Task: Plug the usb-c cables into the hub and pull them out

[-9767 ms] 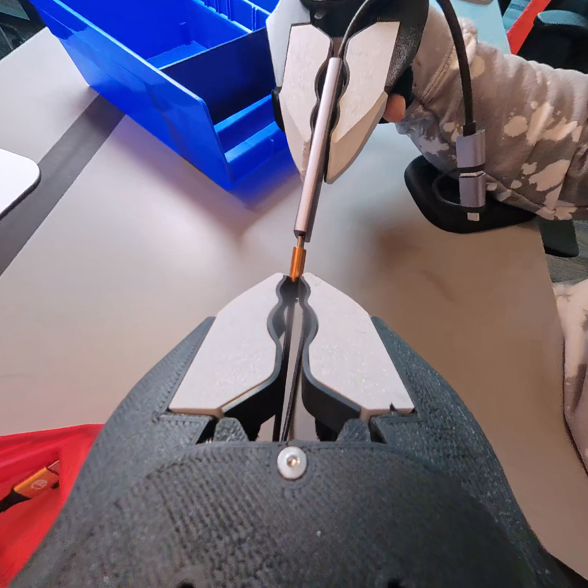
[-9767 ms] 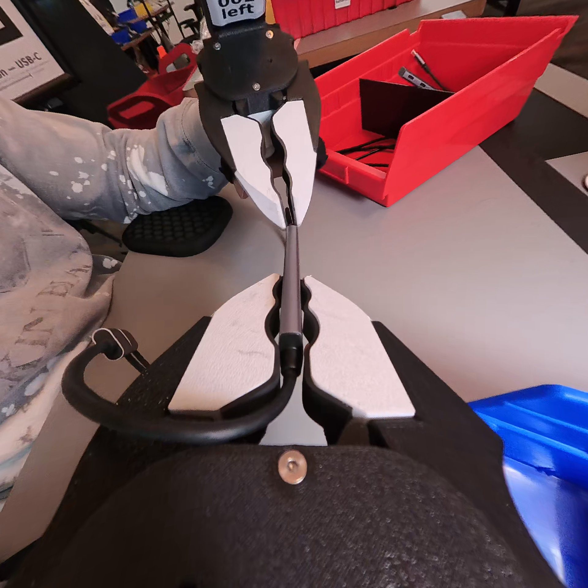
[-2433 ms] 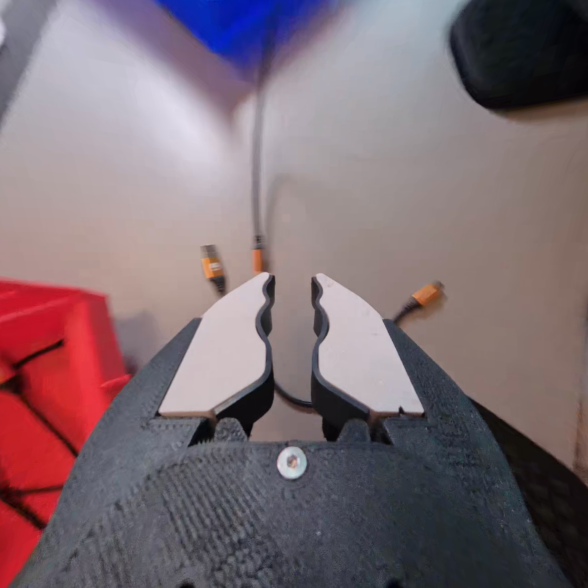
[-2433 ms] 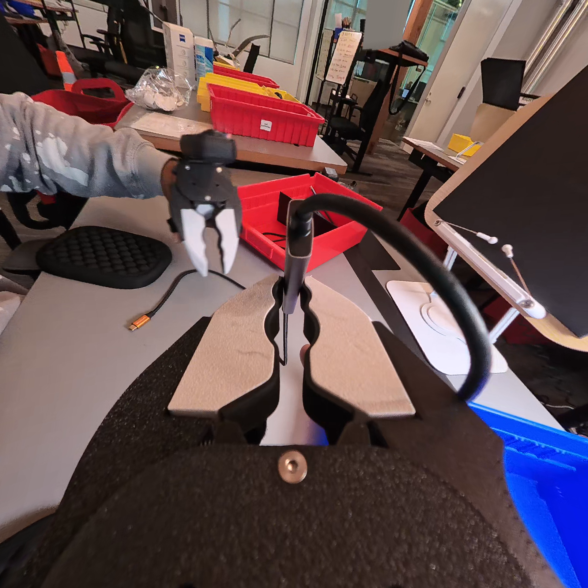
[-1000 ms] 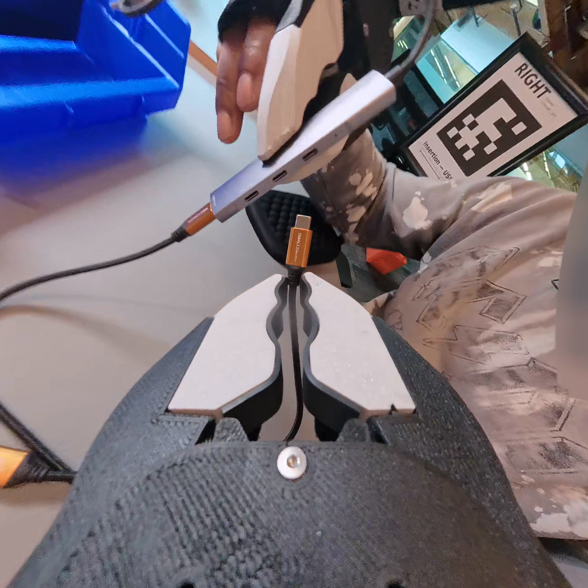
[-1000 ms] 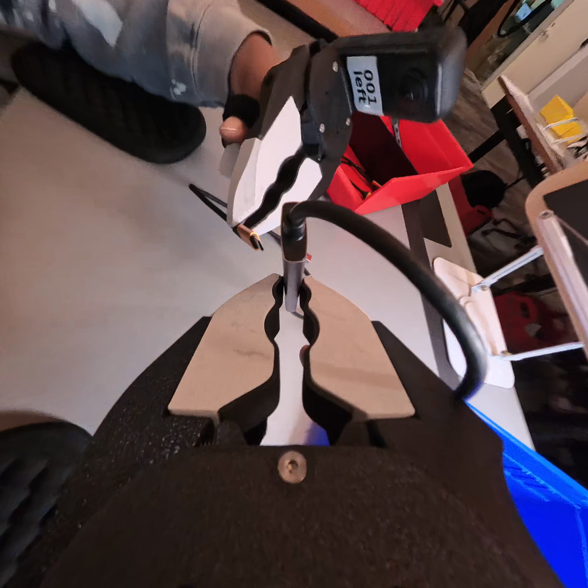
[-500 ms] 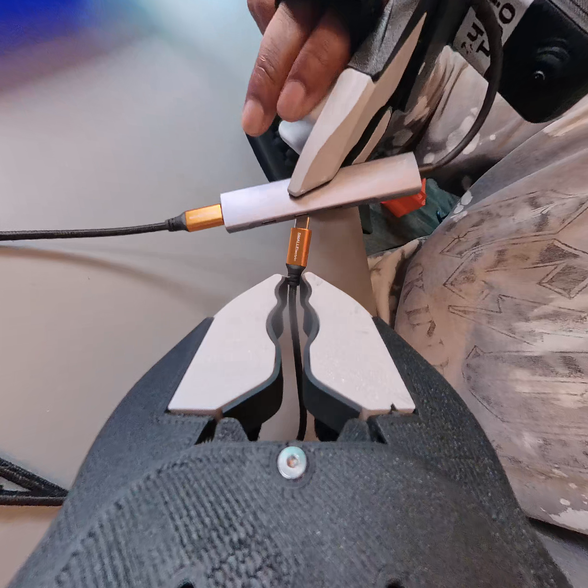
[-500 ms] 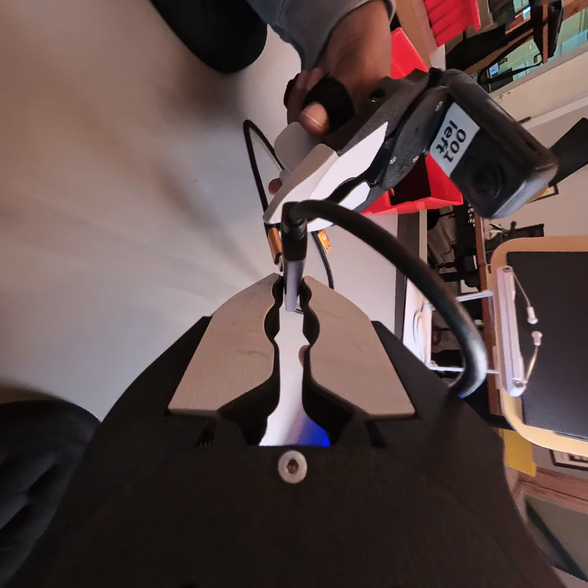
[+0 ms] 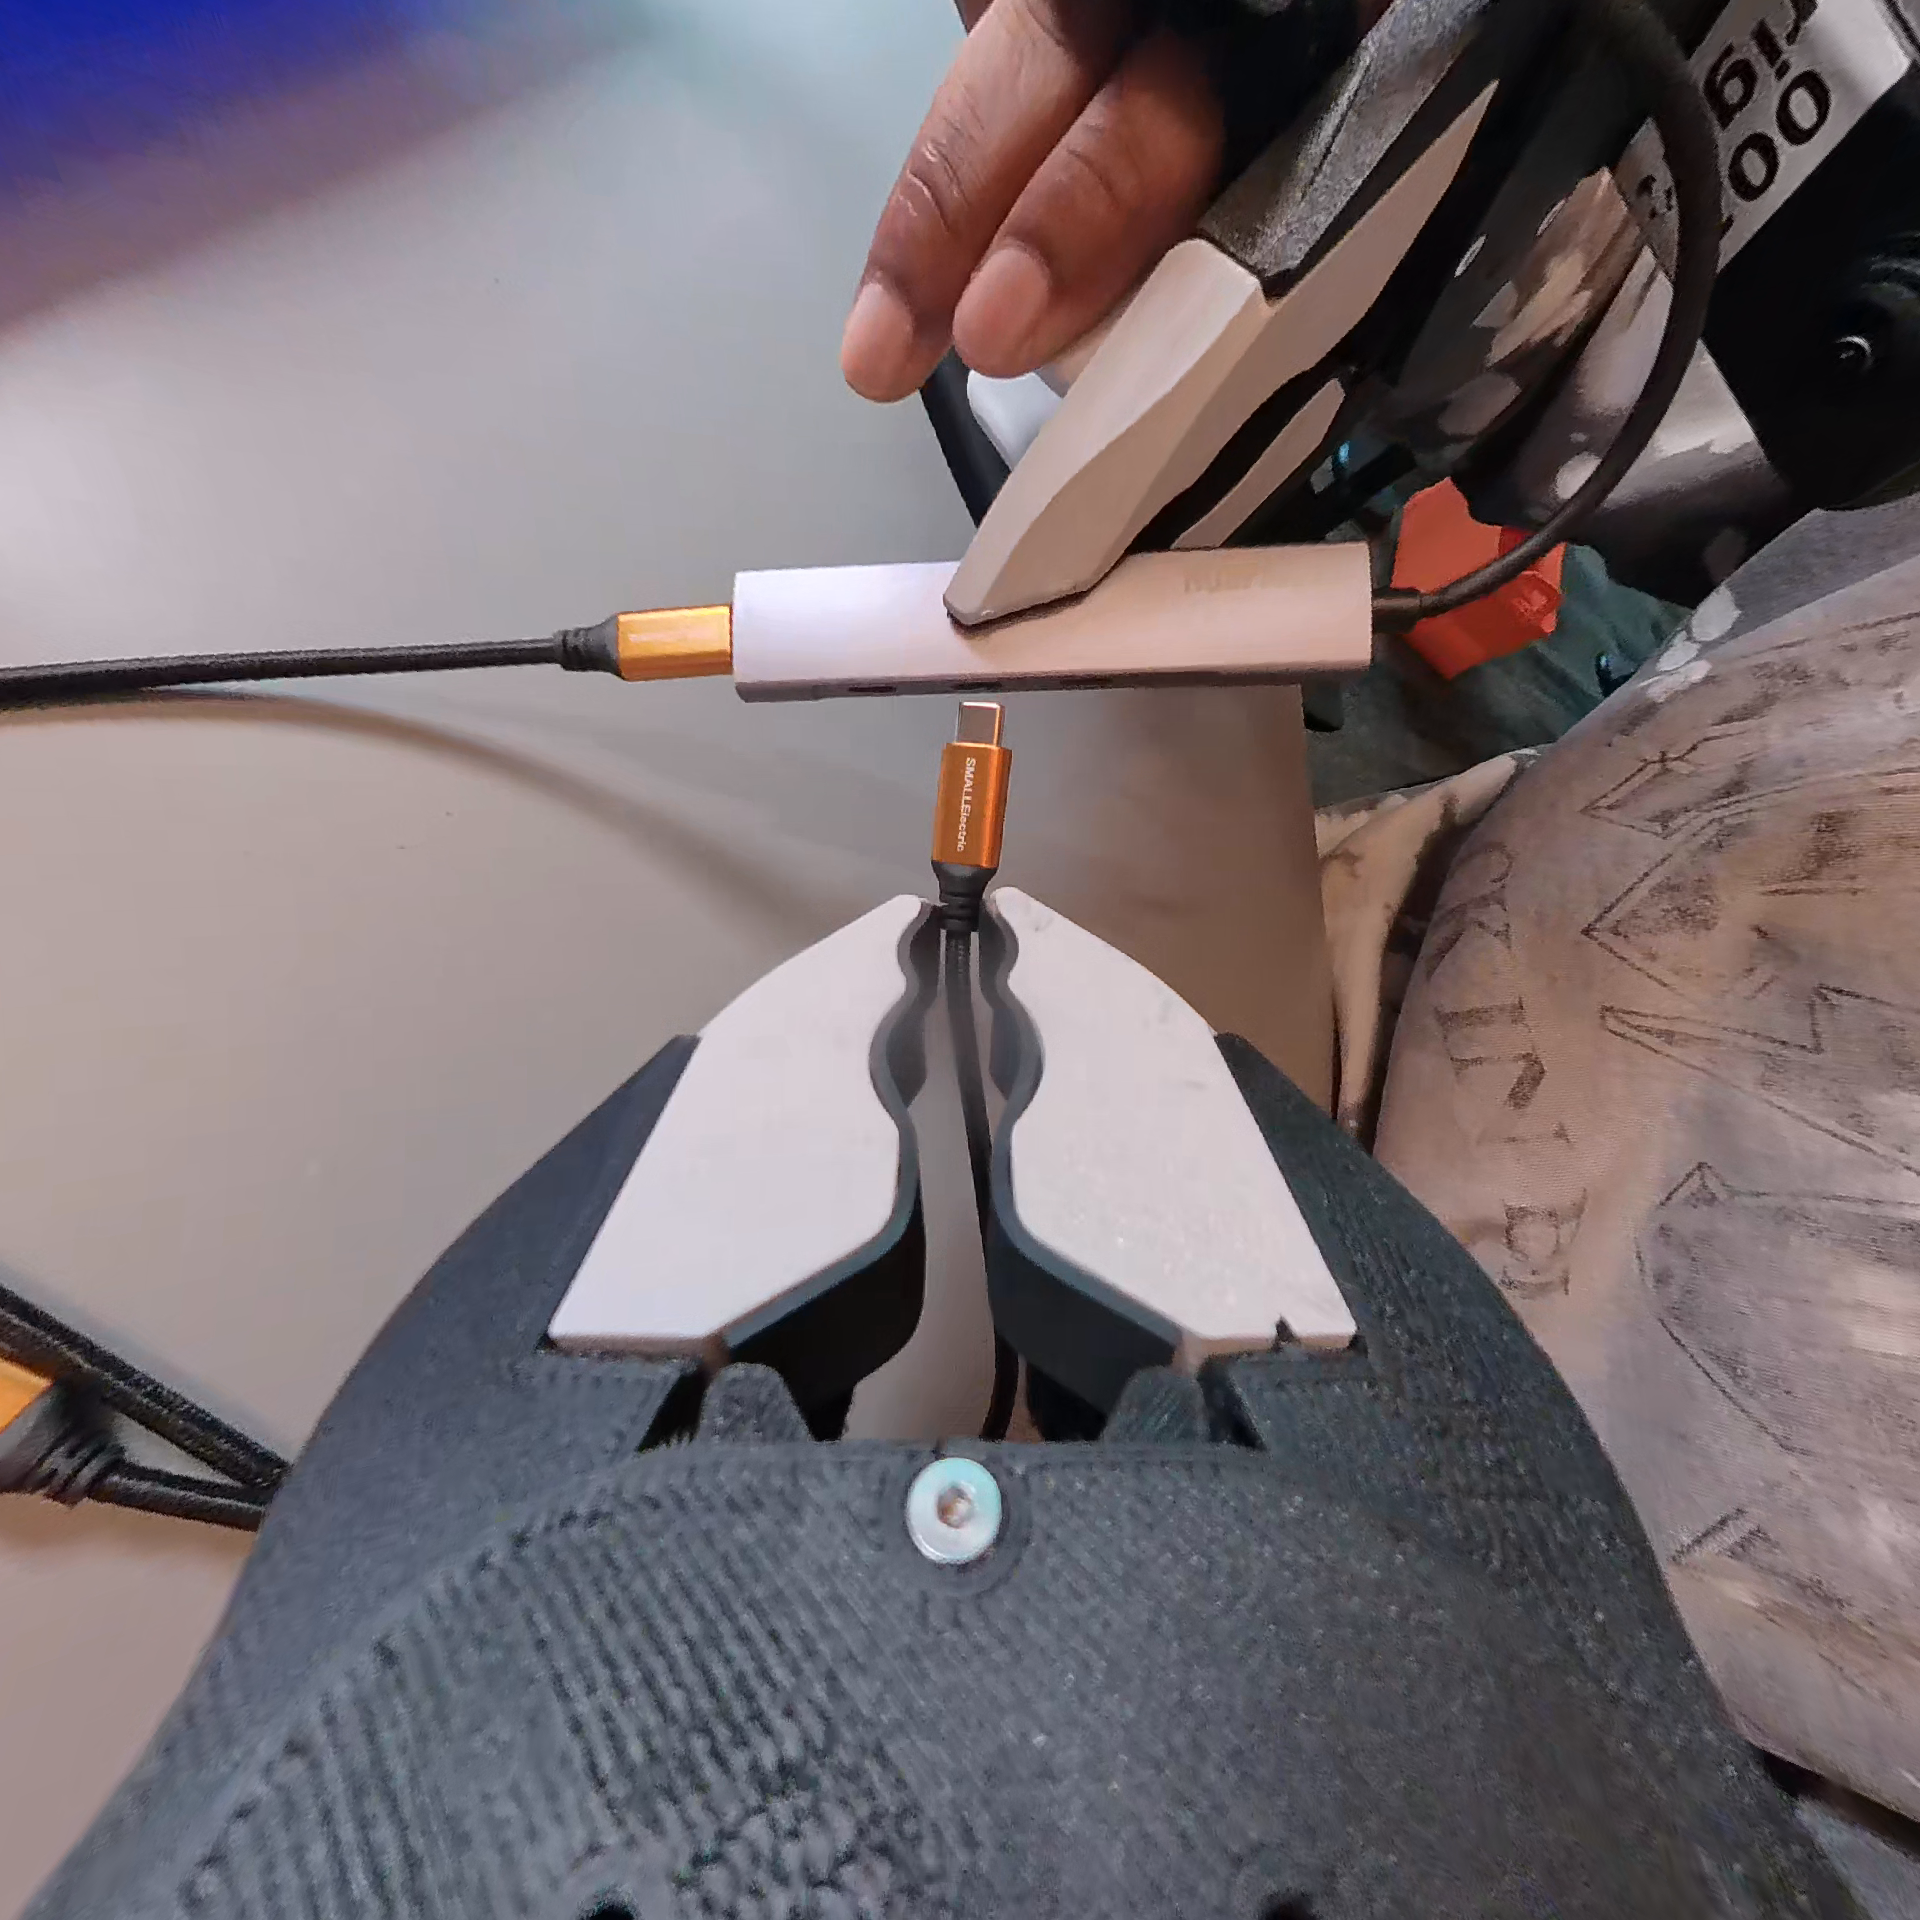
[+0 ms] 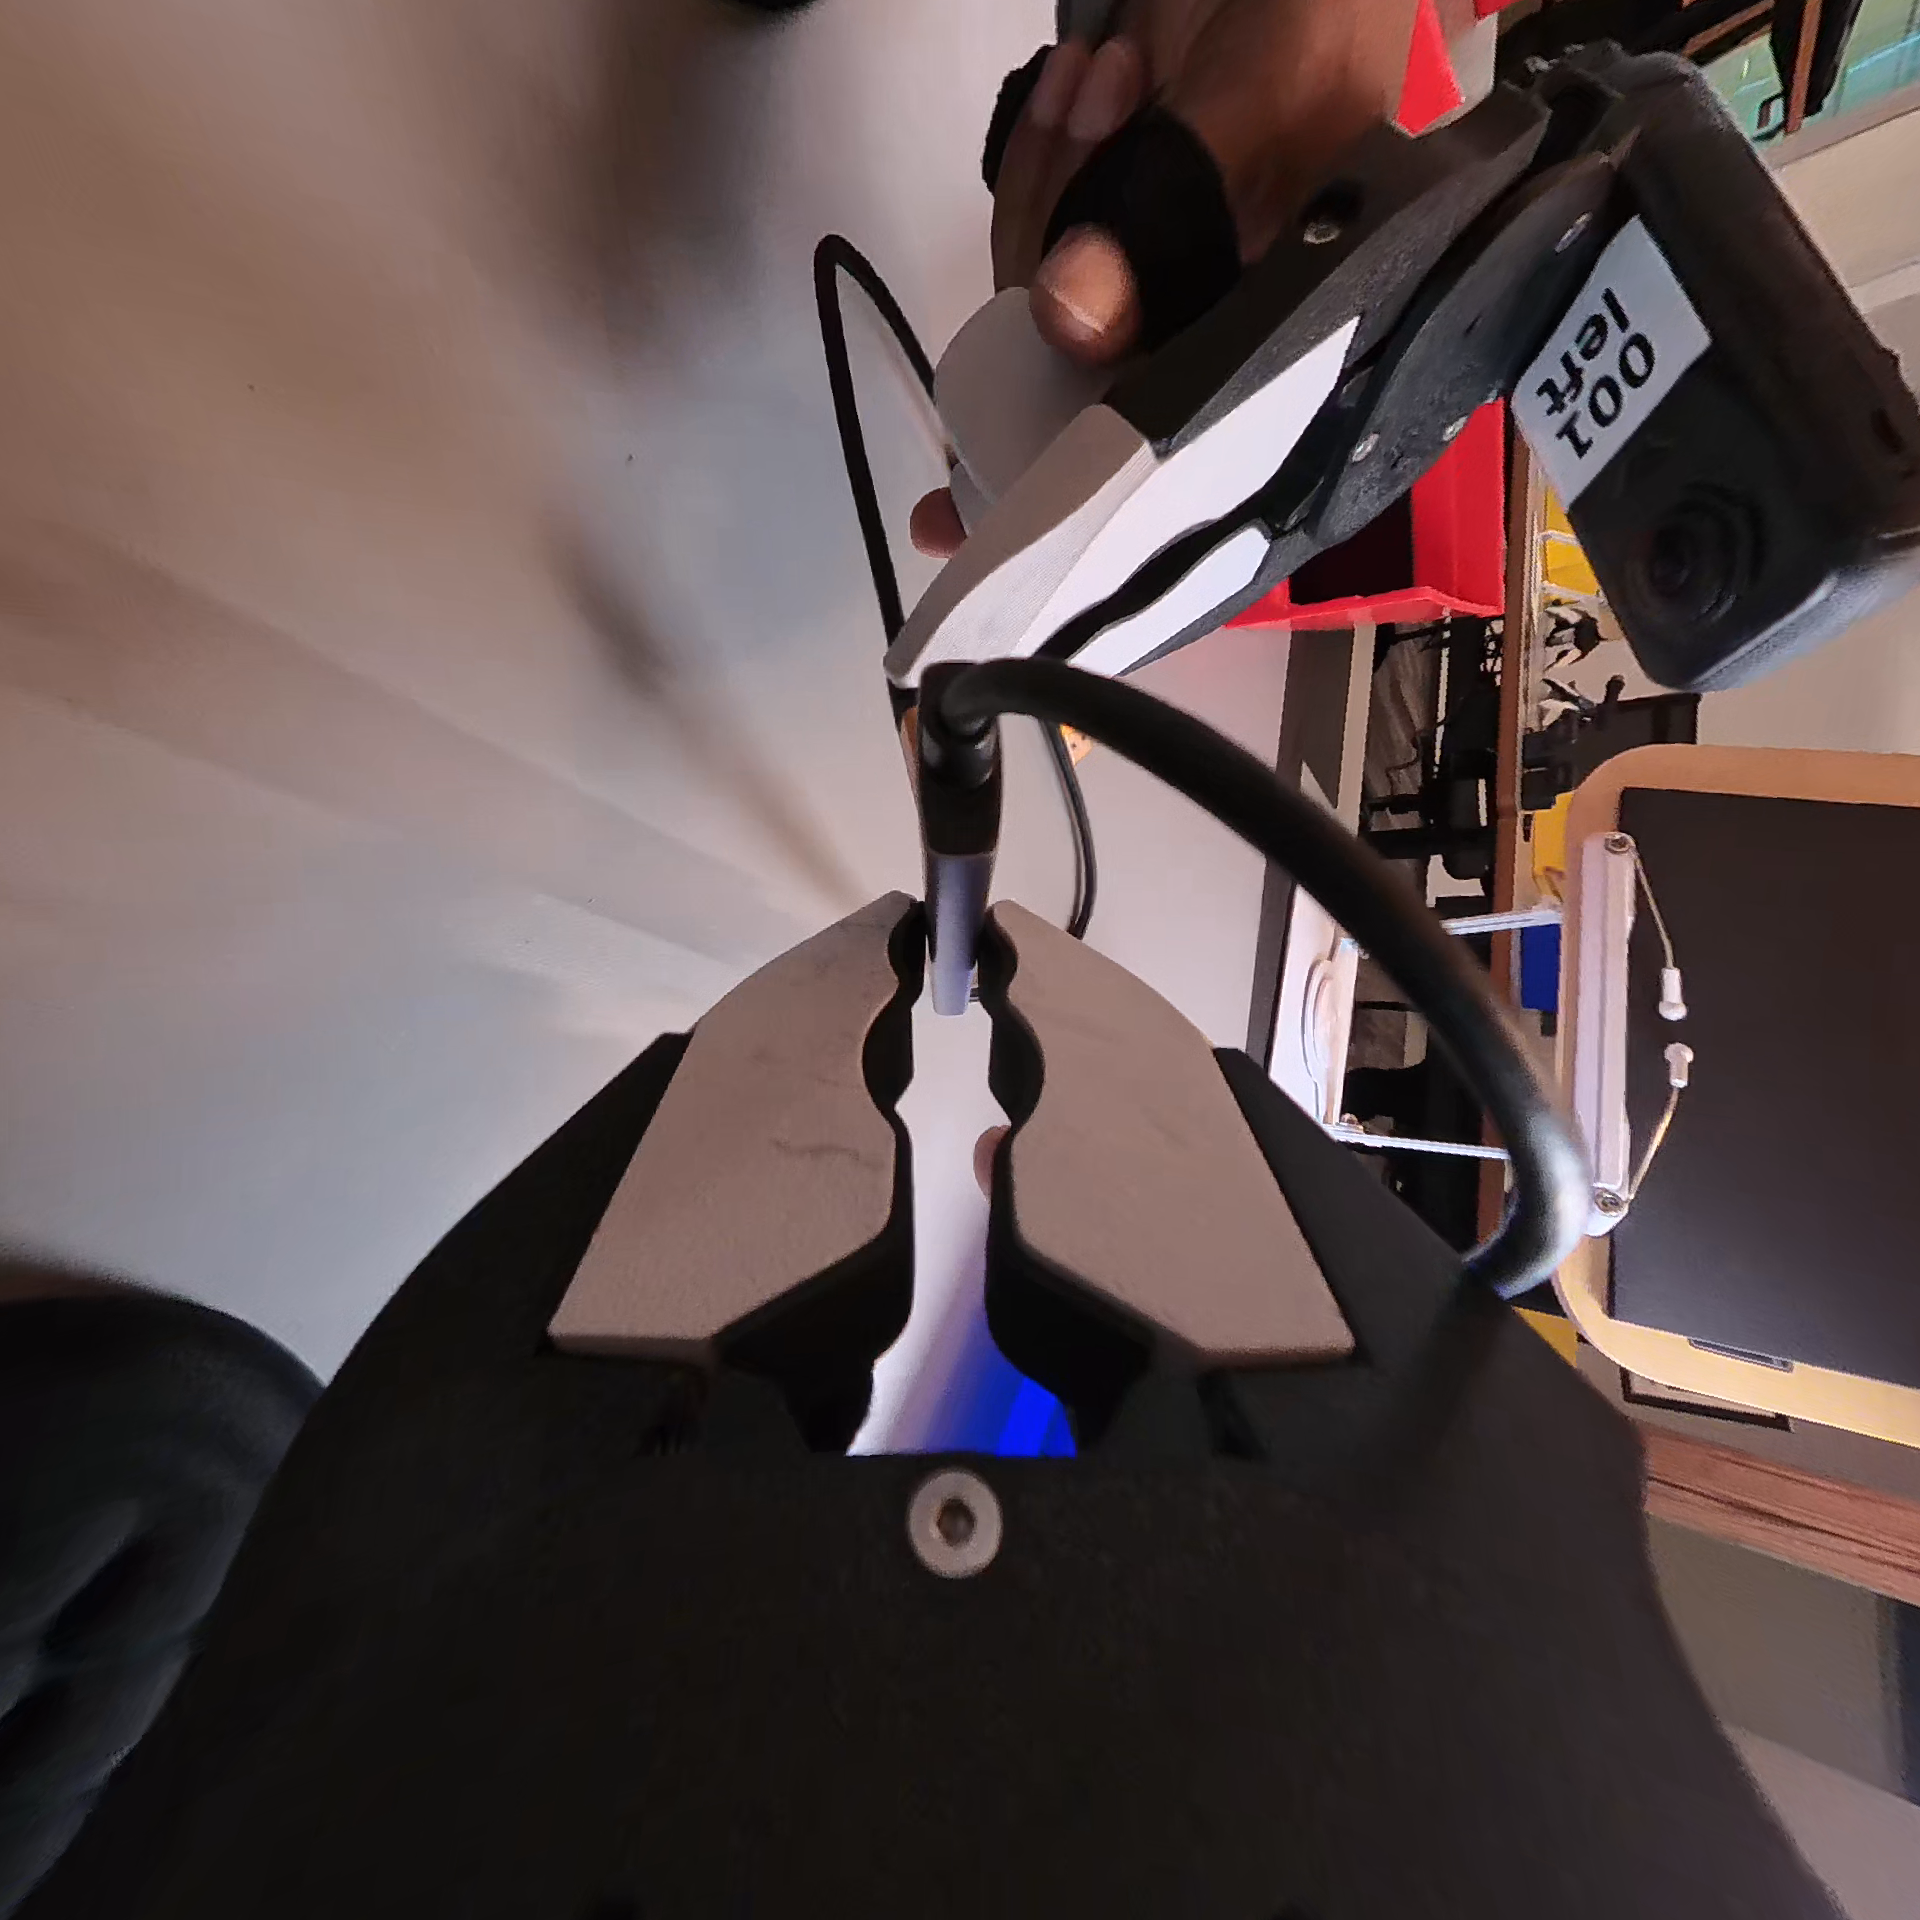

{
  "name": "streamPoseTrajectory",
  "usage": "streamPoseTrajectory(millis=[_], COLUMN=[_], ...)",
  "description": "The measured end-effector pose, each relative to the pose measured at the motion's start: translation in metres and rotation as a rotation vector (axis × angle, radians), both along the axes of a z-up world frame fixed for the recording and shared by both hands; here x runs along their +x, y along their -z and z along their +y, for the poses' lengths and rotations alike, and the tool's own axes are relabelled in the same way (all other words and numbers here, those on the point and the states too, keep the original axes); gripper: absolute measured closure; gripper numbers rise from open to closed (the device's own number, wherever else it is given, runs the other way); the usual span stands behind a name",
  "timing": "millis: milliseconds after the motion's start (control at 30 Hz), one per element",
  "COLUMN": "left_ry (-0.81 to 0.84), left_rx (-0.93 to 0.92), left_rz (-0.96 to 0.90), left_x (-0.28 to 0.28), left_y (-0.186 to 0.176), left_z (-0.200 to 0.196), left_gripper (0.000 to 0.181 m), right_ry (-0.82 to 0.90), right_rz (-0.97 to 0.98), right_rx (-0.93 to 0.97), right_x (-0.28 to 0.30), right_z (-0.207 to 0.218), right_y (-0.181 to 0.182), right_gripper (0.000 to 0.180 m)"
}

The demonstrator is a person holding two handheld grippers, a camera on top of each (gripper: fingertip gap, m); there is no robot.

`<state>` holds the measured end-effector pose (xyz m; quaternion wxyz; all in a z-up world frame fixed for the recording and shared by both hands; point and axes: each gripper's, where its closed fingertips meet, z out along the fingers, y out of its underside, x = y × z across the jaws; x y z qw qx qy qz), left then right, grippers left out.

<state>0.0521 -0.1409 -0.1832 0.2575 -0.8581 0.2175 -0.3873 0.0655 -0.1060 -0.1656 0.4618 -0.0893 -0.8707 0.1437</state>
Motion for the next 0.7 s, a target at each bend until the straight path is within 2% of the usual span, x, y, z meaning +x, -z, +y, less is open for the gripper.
streamPoseTrajectory(millis=[333, 700], left_ry=[-0.029, -0.020], left_rx=[0.003, 0.047], left_rz=[0.051, -0.090], left_x=[0.001, 0.005], left_y=[0.004, -0.013], left_z=[0.001, 0.002], left_gripper=[0.173, 0.174], right_ry=[0.007, 0.015], right_rz=[-0.018, -0.010], right_rx=[0.078, -0.012], right_x=[0.000, 0.005], right_z=[-0.003, -0.007], right_y=[0.005, 0.008], right_gripper=[0.171, 0.170])
